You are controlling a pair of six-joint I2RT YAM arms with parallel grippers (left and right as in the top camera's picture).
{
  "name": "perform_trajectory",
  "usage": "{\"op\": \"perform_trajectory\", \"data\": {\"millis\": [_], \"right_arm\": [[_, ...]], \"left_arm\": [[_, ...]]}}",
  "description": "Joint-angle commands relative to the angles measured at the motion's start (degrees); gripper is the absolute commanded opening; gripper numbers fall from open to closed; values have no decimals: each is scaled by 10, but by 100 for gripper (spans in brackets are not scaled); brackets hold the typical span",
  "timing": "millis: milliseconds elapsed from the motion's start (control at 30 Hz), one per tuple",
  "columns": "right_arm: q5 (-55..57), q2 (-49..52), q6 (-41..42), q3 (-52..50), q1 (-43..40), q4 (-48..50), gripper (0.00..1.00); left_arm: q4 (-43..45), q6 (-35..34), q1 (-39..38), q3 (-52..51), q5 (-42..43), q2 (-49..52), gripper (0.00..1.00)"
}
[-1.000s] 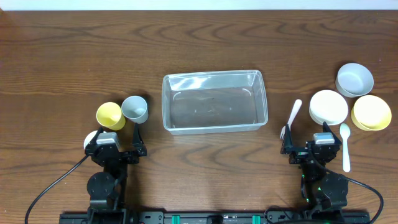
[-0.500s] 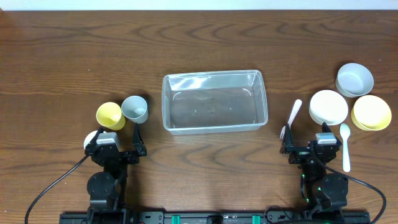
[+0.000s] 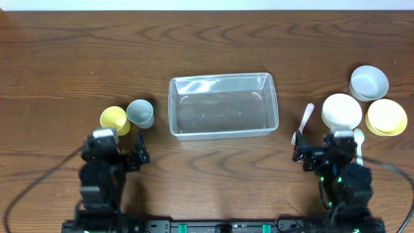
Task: Pack container
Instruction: 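Move left gripper over the grey cup and grasp it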
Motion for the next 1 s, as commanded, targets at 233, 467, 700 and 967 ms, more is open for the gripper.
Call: {"op": "perform_trajectory", "data": {"millis": [233,467,700,967], "right_arm": [[-87,344,9,281,-8,-175,99],[-89,454,17,349,-9,-178,99],[-43,520,99,348,-29,-212,99],[-45,593,99,348,-33,-224,99]], "left_arm": [[-326,-12,1,435,58,379,98],[-393,-12,1,506,59,510,98],[-377,-2,-19,506,58,607,98],[-344,6,-56,506,52,715,98]]}}
